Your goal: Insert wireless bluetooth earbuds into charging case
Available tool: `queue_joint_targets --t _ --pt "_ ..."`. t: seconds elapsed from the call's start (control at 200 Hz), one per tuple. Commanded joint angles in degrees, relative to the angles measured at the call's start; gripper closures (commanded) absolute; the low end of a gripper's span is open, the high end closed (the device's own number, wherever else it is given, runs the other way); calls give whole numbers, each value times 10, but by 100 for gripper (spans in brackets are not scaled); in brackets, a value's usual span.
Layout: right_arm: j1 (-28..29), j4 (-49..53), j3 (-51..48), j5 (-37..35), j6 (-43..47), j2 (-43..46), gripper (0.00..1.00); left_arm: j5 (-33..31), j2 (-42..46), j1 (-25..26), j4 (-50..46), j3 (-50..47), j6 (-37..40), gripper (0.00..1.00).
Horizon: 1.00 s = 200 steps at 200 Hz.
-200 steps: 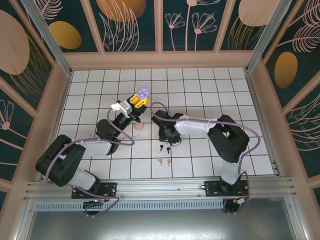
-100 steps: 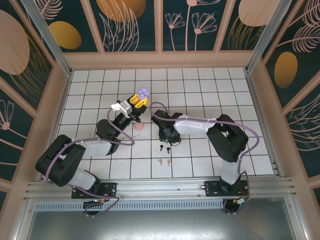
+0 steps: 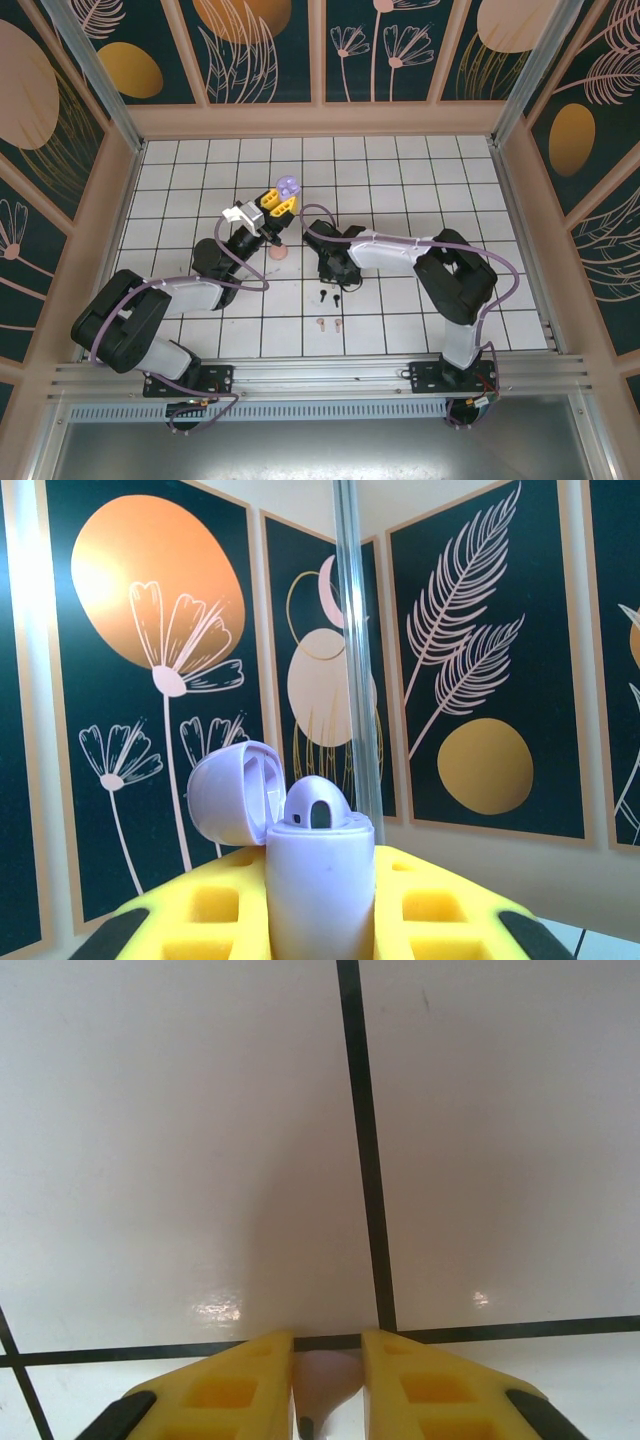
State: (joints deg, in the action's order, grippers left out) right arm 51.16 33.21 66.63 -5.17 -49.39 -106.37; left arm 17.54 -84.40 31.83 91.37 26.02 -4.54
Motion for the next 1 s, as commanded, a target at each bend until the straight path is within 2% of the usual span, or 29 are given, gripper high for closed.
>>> queue_joint_targets --t 0.0,0.631,0.996 --pt "0 -44 -10 -25 15 18 80 7 5 2 85 10 -4 100" --pt "-10 -102 -44 -107 56 160 81 3 20 2 71 23 -1 100" --pt "-22 -117 -23 -124 100 235 81 -6 36 2 52 28 12 100"
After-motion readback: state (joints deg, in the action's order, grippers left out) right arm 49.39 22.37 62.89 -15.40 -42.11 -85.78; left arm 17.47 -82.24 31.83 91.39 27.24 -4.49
